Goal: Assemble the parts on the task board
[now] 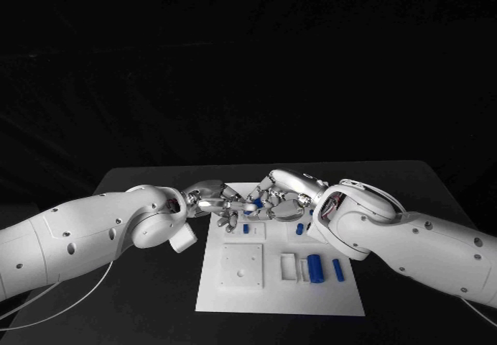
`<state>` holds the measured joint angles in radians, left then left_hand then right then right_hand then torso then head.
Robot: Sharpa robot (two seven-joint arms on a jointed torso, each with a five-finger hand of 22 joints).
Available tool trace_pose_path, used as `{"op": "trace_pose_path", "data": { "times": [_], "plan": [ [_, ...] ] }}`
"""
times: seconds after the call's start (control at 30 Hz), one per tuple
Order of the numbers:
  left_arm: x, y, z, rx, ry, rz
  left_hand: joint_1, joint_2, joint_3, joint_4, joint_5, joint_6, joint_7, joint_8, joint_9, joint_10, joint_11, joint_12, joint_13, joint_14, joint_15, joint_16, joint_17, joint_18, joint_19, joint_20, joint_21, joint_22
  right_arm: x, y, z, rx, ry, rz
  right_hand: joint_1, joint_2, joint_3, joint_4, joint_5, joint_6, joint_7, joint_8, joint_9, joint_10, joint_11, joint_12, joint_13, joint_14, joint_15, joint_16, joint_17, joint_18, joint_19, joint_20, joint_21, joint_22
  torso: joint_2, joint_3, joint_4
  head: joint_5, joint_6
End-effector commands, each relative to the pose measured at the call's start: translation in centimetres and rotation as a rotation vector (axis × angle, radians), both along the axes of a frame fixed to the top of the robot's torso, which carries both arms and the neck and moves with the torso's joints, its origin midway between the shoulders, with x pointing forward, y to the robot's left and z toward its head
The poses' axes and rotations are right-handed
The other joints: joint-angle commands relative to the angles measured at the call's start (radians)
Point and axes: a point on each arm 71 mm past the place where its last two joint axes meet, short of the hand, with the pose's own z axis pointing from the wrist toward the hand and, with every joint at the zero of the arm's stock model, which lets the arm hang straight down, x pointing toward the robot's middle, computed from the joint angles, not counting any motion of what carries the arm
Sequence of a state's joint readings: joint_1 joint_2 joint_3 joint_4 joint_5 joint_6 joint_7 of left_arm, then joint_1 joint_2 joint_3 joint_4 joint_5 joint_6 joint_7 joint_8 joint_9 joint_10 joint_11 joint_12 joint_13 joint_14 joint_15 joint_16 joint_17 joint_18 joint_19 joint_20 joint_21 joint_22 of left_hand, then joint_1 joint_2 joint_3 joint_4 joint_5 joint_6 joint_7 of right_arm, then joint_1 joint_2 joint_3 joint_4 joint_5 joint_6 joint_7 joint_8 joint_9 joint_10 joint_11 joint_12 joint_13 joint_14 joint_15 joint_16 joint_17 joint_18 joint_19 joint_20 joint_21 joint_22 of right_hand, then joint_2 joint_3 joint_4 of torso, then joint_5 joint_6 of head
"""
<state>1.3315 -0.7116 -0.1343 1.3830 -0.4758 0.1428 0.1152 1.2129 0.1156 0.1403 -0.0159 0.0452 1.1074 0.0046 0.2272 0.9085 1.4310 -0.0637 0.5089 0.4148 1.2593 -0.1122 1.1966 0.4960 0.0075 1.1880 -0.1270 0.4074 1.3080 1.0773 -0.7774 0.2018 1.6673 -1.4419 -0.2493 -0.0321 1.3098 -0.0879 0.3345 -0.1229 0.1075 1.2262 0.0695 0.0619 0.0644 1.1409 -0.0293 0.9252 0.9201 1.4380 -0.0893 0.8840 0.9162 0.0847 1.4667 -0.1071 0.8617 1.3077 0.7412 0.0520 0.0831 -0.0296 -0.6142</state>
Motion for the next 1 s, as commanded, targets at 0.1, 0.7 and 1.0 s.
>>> {"op": "trace_pose_path", "data": {
  "times": [0.1,0.7,1.0],
  "plan": [
    [-0.05,-0.22,0.32,-0.030,-0.008,-0.017,0.023,0.018,-0.003,0.009,0.003,-0.001,-0.010,0.002,-0.004,0.000,-0.003,0.001,0.000,-0.004,0.000,0.005,-0.003,-0.008,0.004,-0.003,-0.004,0.018,0.10,-0.21,-0.08,-0.017,-0.024,-0.028,-0.005,0.009,0.002,-0.006,-0.005,0.074,-0.028,0.003,0.020,0.008,-0.009,0.007,0.007,0.001,-0.010,0.008,0.005,-0.014,0.032,-0.010,0.007,0.107,0.000,-0.0001,0.0007,-0.001,0.000],
    [-0.02,-0.16,0.37,-0.045,-0.002,-0.006,-0.015,-0.028,-0.046,0.049,0.003,-0.005,-0.008,-0.009,-0.024,-0.006,-0.001,-0.002,-0.001,-0.008,0.002,0.003,-0.009,-0.008,0.002,-0.001,-0.009,0.017,0.25,-0.28,-0.07,-0.037,-0.042,-0.073,-0.013,0.004,-0.020,-0.003,0.027,0.093,-0.037,0.002,0.031,0.019,-0.014,0.006,0.021,0.003,-0.013,0.004,0.010,-0.016,0.033,-0.014,0.004,0.107,0.000,-0.0011,-0.0003,-0.002,0.001],
    [0.10,0.09,0.33,-0.043,0.000,0.012,-0.061,-0.069,-0.083,0.027,0.004,0.009,0.001,-0.036,-0.116,-0.009,0.002,-0.002,-0.002,-0.012,0.005,0.006,-0.017,-0.008,0.003,0.001,-0.016,0.017,0.28,-0.32,-0.09,-0.040,-0.041,-0.081,-0.014,0.004,-0.023,-0.001,0.031,0.095,-0.039,0.002,0.032,0.020,-0.015,0.004,0.022,0.003,-0.014,0.003,0.010,-0.017,0.033,-0.015,0.003,0.107,0.001,-0.0001,0.0004,-0.003,0.000]
  ]
}}
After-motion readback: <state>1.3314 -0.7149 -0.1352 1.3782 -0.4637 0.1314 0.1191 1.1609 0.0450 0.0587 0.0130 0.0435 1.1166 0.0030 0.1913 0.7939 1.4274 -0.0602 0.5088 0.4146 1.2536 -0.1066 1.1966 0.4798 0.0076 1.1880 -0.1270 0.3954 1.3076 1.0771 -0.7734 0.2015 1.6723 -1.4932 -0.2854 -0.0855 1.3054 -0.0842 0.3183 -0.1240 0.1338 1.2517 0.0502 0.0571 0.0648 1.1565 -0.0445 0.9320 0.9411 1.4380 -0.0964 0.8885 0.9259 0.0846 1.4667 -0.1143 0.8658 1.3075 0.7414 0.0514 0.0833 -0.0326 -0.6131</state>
